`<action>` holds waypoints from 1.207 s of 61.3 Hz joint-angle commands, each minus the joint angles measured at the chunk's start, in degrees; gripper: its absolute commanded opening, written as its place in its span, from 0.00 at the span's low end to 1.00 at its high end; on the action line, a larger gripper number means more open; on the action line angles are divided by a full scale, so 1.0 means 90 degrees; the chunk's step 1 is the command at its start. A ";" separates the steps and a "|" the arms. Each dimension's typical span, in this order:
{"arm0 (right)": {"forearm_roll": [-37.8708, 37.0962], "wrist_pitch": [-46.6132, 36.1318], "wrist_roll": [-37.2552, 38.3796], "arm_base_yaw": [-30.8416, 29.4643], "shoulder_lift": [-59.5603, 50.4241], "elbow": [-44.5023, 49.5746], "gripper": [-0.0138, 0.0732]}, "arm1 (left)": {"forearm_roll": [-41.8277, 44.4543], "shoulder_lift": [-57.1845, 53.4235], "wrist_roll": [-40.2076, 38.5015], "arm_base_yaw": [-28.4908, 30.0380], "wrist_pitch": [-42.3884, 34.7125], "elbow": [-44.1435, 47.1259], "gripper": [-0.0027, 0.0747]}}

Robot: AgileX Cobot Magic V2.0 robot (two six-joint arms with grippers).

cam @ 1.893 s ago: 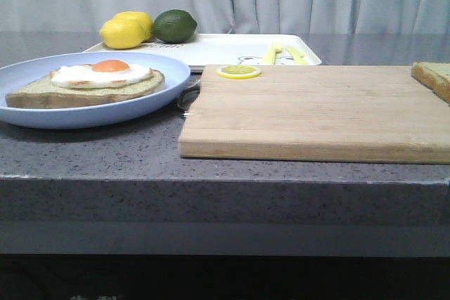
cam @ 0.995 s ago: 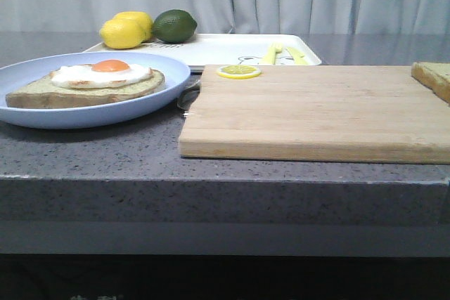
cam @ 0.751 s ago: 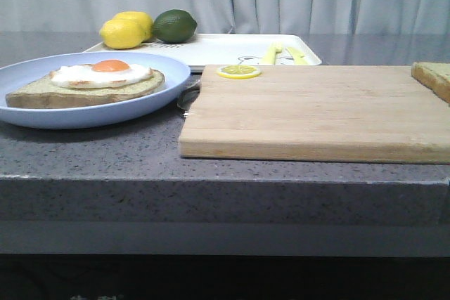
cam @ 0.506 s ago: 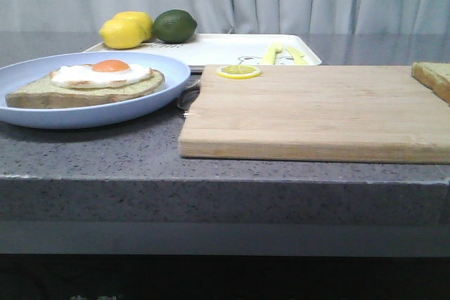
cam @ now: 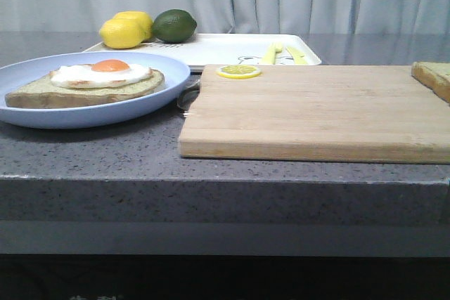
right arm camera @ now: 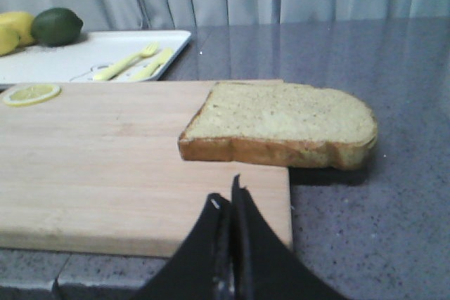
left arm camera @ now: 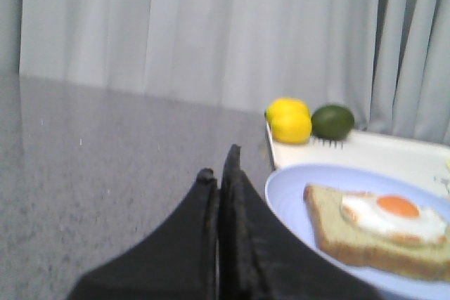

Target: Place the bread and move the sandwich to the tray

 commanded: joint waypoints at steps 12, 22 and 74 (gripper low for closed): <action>0.0025 0.0986 -0.0002 -0.0037 0.0326 -0.2281 0.07 | 0.0516 0.0189 -0.0051 0.0013 0.0573 -0.1537 0.01; 0.0032 0.1842 -0.0002 -0.0037 0.1720 -0.3655 0.07 | 0.0970 0.1648 -0.0051 0.0001 0.1702 -0.2903 0.01; -0.0077 0.1809 -0.0002 -0.0037 0.3571 -0.4362 0.88 | 0.0949 0.3357 -0.0051 0.0001 0.1392 -0.3585 0.77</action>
